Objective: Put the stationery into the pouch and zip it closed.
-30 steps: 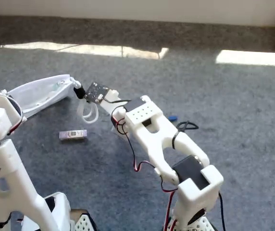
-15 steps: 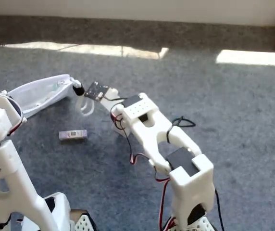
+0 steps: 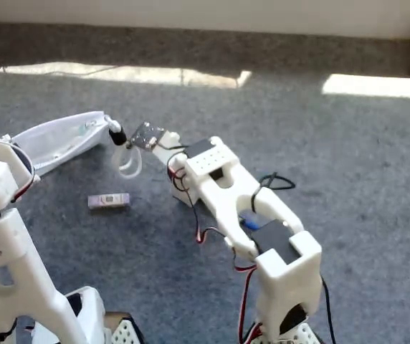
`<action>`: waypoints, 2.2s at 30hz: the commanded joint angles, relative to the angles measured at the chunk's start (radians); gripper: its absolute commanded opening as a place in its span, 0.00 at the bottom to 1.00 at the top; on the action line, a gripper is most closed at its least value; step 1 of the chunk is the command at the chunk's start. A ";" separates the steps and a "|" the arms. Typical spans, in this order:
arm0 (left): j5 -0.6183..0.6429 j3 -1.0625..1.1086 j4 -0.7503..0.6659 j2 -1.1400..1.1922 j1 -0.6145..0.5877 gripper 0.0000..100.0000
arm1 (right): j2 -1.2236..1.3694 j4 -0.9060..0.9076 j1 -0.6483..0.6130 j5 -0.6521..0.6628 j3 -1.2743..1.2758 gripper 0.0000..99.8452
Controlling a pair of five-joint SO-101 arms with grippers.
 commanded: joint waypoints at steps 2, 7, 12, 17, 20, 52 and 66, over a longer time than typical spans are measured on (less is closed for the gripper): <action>-0.005 -0.004 -0.009 -0.004 -0.012 0.01 | -0.196 0.047 0.018 0.003 -0.028 0.00; -0.005 -0.008 -0.009 -0.004 0.065 0.01 | -0.297 0.051 0.022 -0.114 -0.024 0.00; -0.003 -0.035 0.000 -0.004 0.134 0.01 | -0.364 0.047 0.058 -0.221 -0.028 0.00; -0.002 -0.101 0.003 -0.004 0.216 0.01 | -0.433 0.045 0.101 -0.361 -0.033 0.00; -0.002 -0.134 0.025 -0.004 0.275 0.01 | -0.463 0.045 0.111 -0.456 -0.033 0.00; -0.009 -0.088 0.054 0.001 0.441 0.01 | -0.986 0.044 0.065 -0.769 -0.030 0.00; -0.009 -0.087 0.055 0.001 0.441 0.01 | -1.082 -0.209 -0.059 -0.770 -0.025 0.00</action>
